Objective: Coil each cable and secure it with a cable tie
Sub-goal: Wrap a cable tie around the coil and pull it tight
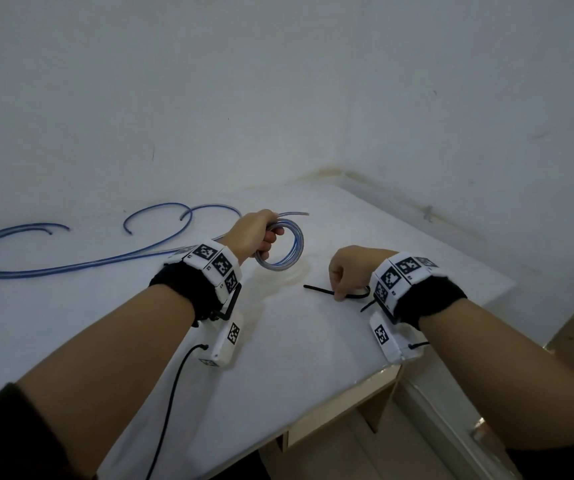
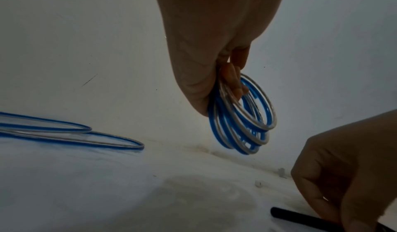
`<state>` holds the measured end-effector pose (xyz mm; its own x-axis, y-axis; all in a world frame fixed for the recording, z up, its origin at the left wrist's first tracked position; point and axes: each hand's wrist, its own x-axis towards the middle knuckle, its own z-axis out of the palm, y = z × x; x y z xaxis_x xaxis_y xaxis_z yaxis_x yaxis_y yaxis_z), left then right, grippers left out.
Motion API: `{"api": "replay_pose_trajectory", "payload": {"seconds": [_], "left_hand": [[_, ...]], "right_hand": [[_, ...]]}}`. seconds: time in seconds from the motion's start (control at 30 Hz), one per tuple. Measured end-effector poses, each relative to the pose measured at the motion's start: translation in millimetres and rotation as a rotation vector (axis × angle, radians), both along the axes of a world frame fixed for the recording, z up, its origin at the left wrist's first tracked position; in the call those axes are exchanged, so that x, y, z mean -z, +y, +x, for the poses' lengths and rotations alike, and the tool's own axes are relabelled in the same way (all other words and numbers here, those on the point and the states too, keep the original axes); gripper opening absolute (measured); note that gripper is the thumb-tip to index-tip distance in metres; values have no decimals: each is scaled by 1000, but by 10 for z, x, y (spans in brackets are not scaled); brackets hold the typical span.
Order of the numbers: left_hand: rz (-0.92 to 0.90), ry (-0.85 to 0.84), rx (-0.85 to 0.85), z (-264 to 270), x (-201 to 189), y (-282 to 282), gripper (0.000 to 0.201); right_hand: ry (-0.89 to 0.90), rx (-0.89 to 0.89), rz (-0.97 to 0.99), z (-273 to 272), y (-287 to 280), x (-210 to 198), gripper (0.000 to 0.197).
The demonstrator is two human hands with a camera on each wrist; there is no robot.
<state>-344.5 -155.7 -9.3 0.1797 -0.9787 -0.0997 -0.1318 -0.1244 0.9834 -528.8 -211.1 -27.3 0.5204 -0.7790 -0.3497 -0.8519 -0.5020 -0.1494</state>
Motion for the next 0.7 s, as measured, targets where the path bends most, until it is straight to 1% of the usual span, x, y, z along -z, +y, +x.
{"api": "replay_pose_trajectory", "payload": {"seconds": [0.07,0.13,0.17,0.23,0.3,0.37,0.43,0.5,0.6,0.7], "left_hand": [[-6,-17,-1,27,-10,23,43],[-12,-14,-7,73,-18,36,43],[-15,-11,-17,110,-21,44,43],[-26,-10,-49,203,-25,58,41],[-48,6,-86,309,-28,76,41],[-80,20,-135,452,-34,112,40],[-112,23,-199,631,-41,154,39],[-146,16,-271,839,-34,206,39],[-214,-19,-352,1150,-25,323,36],[-280,-41,-413,1454,-18,463,32]], "right_hand": [[-22,-8,-6,6,14,-46,13],[-76,4,-16,11,11,-111,12],[-112,13,-22,27,13,-159,10],[-215,27,-15,96,8,-254,16],[-392,47,22,202,-4,-332,17],[-626,72,78,367,15,-393,12],[-863,85,149,585,57,-440,11],[-1053,76,231,841,125,-490,8],[-1271,35,386,1262,239,-540,7],[-1367,-14,478,1689,325,-521,5]]}}
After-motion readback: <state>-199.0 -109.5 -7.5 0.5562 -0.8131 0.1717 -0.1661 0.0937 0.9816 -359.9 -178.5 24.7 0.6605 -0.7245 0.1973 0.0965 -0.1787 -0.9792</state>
